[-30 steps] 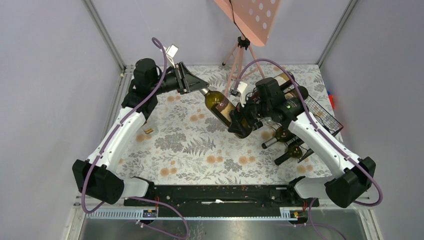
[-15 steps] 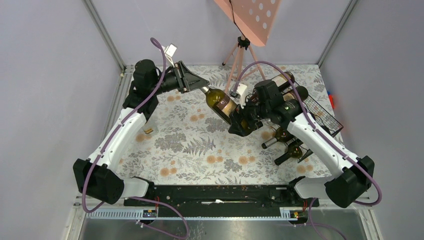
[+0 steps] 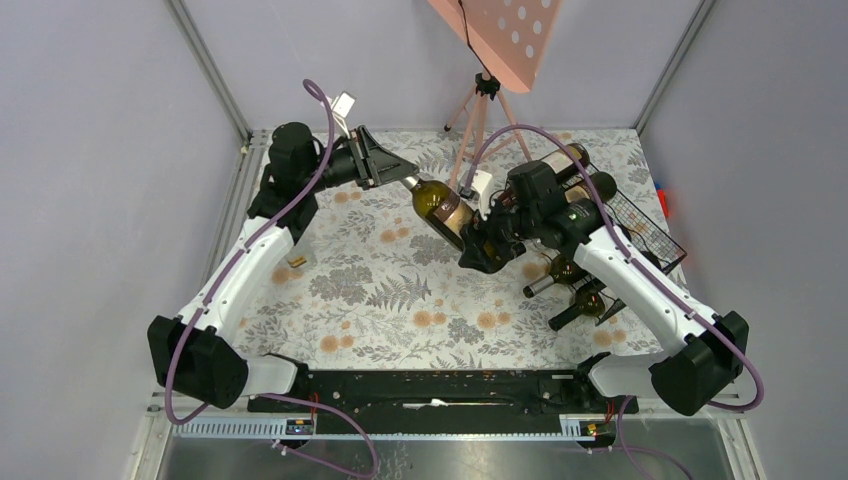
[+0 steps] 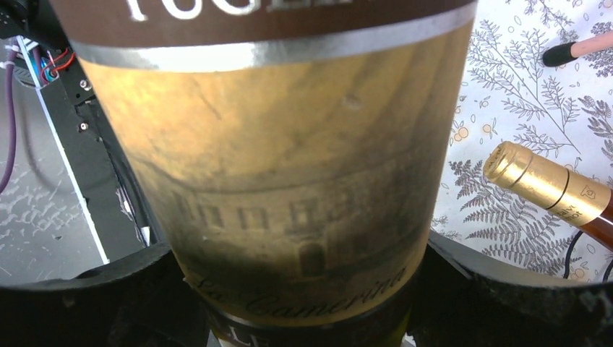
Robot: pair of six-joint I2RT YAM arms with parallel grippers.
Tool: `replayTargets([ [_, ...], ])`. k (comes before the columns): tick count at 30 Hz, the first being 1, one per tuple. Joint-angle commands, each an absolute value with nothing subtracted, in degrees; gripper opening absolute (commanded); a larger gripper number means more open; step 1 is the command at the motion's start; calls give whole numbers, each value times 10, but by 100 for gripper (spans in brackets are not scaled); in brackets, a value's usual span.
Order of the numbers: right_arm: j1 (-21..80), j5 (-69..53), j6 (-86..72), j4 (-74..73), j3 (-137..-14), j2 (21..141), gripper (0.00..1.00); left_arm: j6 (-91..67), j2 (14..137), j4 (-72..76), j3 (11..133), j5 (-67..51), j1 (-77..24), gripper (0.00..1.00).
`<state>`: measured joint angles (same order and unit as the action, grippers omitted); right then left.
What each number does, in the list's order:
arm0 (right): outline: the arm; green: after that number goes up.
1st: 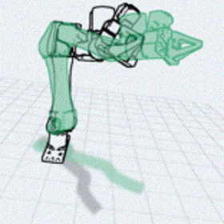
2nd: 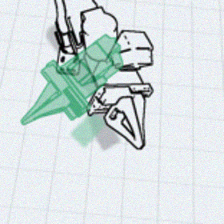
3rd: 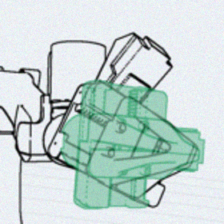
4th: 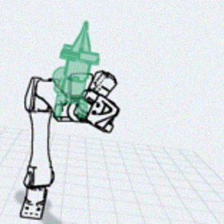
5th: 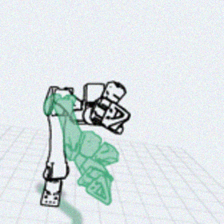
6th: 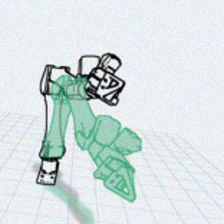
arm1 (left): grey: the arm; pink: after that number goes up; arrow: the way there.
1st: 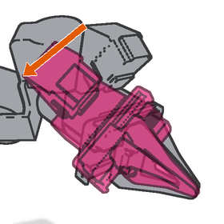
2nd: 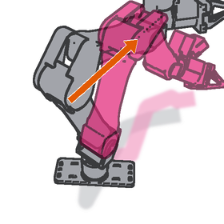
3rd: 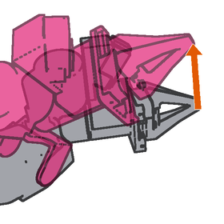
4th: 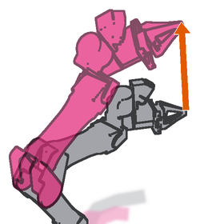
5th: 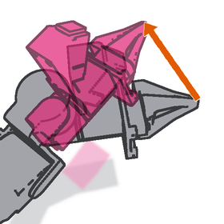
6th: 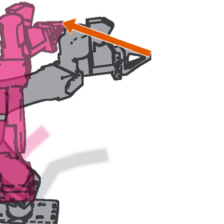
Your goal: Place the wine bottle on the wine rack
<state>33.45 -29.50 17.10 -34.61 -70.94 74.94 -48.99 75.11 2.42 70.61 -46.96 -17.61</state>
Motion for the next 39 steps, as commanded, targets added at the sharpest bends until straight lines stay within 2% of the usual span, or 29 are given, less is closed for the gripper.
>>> replayTargets([
  [1,337,-298,205,-361,-710,727,0,-430,732,12,730,-488,-177,34],
  [4,337,-309,229,-383,-699,715,0,-341,724,-61,744,-480,-178,55],
  [6,337,-318,249,-406,-693,709,0,-265,717,-114,756,-472,-177,77],
  [7,337,-322,261,-421,-690,708,0,-226,714,-137,762,-469,-178,85],
  [11,337,-331,296,-473,-679,706,0,-57,703,-237,792,-484,-179,94],
  [15,337,-348,316,-515,-671,707,0,158,701,-387,840,-496,-208,96],
  [20,337,-369,324,-537,-662,707,0,376,698,-530,873,-449,-270,96],
  [30,337,-401,335,-563,-669,719,0,549,749,-626,912,-292,-402,93],
  [39,337,-400,330,-559,-664,720,0,598,794,-625,890,-161,-488,74],
])
